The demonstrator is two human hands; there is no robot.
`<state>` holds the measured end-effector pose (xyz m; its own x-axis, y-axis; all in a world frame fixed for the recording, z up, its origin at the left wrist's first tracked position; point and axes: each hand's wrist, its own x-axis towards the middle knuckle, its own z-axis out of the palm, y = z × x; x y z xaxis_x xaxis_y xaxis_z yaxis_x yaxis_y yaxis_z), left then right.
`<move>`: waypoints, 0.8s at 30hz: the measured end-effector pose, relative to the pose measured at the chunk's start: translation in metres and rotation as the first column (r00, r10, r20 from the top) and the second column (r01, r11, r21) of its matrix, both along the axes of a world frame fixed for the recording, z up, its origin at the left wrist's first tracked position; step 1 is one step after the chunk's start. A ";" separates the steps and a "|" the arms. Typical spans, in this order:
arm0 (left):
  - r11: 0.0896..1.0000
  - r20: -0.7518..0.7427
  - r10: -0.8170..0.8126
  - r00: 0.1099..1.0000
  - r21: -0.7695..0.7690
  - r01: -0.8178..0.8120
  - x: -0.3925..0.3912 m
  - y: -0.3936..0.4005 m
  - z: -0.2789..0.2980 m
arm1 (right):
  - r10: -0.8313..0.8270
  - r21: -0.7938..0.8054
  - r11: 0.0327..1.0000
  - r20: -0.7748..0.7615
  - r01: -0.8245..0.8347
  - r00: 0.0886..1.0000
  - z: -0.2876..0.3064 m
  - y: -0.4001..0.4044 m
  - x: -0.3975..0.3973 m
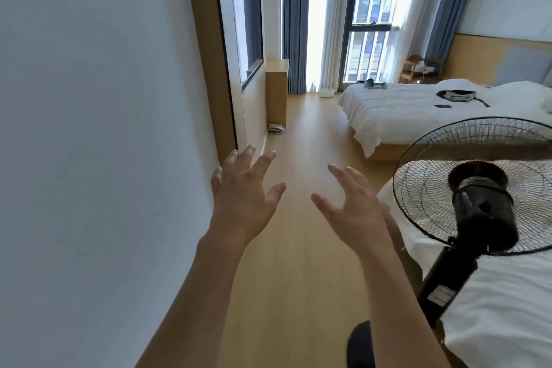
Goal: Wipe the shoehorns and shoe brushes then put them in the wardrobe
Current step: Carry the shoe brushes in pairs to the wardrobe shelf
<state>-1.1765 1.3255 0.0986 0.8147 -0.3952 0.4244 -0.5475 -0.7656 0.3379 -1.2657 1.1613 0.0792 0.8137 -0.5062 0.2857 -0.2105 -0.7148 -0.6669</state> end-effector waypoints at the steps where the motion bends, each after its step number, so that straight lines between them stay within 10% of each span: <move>1: 1.000 0.000 0.003 1.000 -0.006 -0.003 0.017 -0.012 0.002 | 0.008 0.004 1.000 -0.009 -0.008 1.000 0.003 -0.011 0.019; 24: 0.957 -0.034 -0.290 0.956 -0.030 0.289 0.438 -0.263 0.004 | -0.259 -0.003 0.966 -0.080 0.260 0.963 0.007 -0.229 0.397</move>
<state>-0.7390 1.0625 0.1027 0.6820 -0.6067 0.4085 -0.7314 -0.5671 0.3787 -0.8691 0.9320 0.0866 0.6740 -0.7049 0.2211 -0.4403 -0.6236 -0.6460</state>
